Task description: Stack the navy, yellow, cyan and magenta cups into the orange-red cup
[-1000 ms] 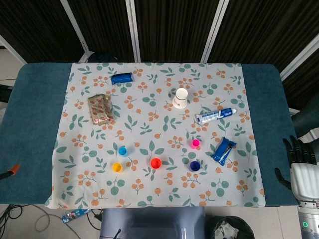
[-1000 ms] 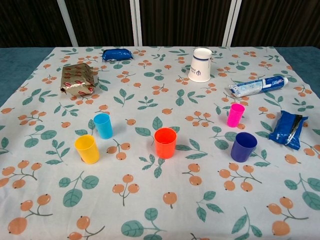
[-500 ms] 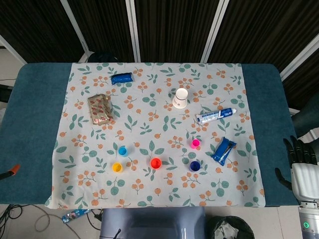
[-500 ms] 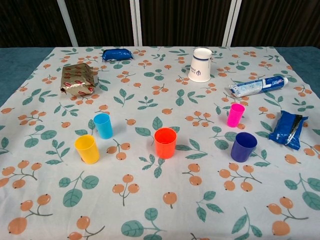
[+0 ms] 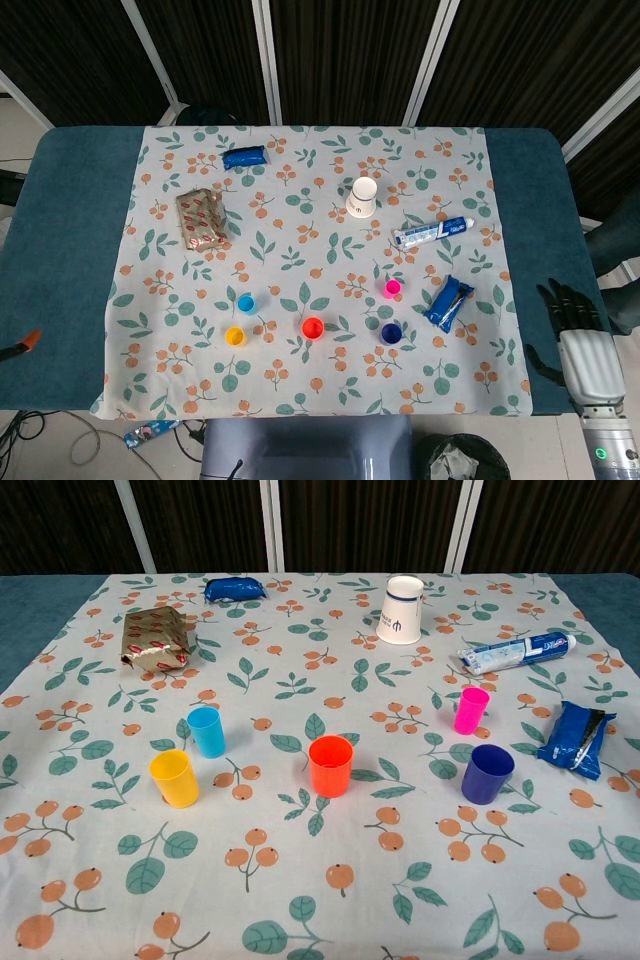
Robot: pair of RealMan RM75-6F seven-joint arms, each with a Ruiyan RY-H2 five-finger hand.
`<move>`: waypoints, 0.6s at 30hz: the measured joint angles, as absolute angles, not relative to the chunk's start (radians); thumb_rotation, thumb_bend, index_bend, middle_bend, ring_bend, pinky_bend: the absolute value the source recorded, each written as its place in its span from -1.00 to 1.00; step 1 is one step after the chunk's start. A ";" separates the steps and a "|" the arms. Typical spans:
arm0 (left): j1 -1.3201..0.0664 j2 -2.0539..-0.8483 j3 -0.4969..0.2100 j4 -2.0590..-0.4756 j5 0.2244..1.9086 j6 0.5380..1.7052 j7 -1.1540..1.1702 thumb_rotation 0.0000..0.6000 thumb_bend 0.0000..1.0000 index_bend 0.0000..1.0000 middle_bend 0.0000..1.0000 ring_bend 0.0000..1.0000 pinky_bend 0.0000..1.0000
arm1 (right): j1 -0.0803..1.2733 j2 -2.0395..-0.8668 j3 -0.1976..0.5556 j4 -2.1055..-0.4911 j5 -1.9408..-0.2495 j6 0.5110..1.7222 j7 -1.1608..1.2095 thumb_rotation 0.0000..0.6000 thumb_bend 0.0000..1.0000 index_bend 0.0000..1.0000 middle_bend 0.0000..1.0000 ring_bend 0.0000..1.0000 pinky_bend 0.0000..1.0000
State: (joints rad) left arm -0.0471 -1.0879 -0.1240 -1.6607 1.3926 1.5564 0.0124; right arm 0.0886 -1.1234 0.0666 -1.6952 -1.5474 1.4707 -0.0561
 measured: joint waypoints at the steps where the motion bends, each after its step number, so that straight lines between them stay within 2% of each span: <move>1: -0.047 -1.087 -0.125 -1.661 1.391 1.557 0.012 1.00 -0.85 -0.92 -1.00 -1.00 -1.00 | 0.099 -1.121 0.063 -1.700 -1.559 1.456 -0.054 1.00 -0.22 -0.81 -1.00 -0.95 -0.81; 10: -0.049 -1.087 -0.124 -1.661 1.389 1.551 0.015 1.00 -0.85 -0.93 -1.00 -1.00 -1.00 | 0.212 -1.103 0.046 -1.782 -1.601 1.265 -0.070 1.00 -0.22 -0.73 -1.00 -0.95 -0.81; 18: -0.048 -1.085 -0.127 -1.660 1.385 1.550 0.010 1.00 -0.85 -0.93 -1.00 -1.00 -1.00 | 0.317 -1.128 0.052 -1.869 -1.537 1.092 -0.143 1.00 -0.22 -0.67 -1.00 -0.95 -0.81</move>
State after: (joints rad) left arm -0.0482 -1.0853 -0.1266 -1.6601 1.3849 1.5504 0.0096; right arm 0.3168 -1.1279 0.0520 -1.8686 -1.5369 1.0915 -0.1430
